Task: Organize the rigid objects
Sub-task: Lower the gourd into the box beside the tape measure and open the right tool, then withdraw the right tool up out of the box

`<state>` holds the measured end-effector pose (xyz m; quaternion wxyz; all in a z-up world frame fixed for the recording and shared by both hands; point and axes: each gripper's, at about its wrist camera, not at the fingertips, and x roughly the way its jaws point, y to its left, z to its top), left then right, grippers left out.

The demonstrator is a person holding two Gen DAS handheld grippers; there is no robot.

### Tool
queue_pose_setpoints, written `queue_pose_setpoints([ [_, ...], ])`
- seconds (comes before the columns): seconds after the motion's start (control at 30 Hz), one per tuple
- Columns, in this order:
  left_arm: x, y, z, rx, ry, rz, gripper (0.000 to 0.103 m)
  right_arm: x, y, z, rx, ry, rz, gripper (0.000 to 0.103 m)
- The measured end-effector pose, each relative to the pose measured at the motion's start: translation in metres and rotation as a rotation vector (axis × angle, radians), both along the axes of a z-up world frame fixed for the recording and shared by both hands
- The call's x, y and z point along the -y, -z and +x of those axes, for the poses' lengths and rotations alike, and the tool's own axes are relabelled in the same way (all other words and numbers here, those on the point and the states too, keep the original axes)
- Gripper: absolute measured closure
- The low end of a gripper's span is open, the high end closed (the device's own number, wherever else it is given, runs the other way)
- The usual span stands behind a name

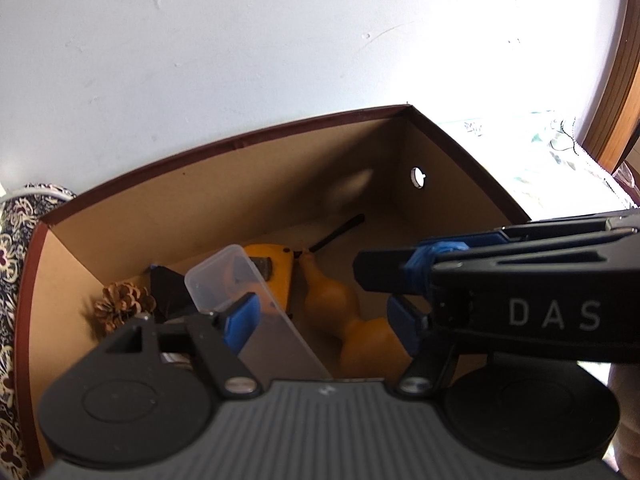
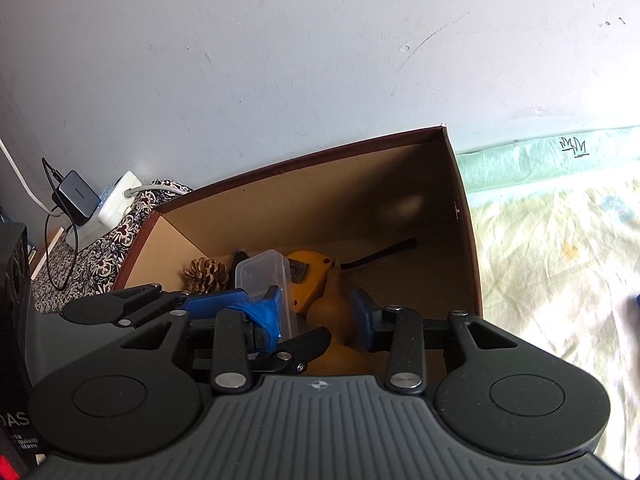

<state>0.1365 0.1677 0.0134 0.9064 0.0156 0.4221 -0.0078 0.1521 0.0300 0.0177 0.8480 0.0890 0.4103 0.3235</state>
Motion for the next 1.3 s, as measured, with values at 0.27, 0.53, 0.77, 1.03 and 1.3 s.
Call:
queue_pose_setpoints([
  [0.27,-0.001,0.000,-0.001,-0.002,-0.004,0.003,0.033,0.002,0.001,-0.004,0.018,0.007,0.001,0.084],
  [0.53,0.006,0.000,-0.005,0.026,0.015,0.044,0.033,0.009,0.001,-0.002,-0.005,0.034,0.047,0.085],
  [0.77,0.008,-0.002,-0.007,0.042,0.021,0.055,0.033,0.012,-0.005,-0.008,0.027,0.043,0.046,0.085],
  [1.03,0.013,-0.005,-0.010,0.062,0.027,0.087,0.033,0.021,-0.009,-0.011,0.032,0.044,0.046,0.085],
  [1.3,0.017,-0.016,-0.015,0.092,-0.010,0.134,0.033,0.036,-0.011,-0.013,0.015,0.037,0.103,0.084],
])
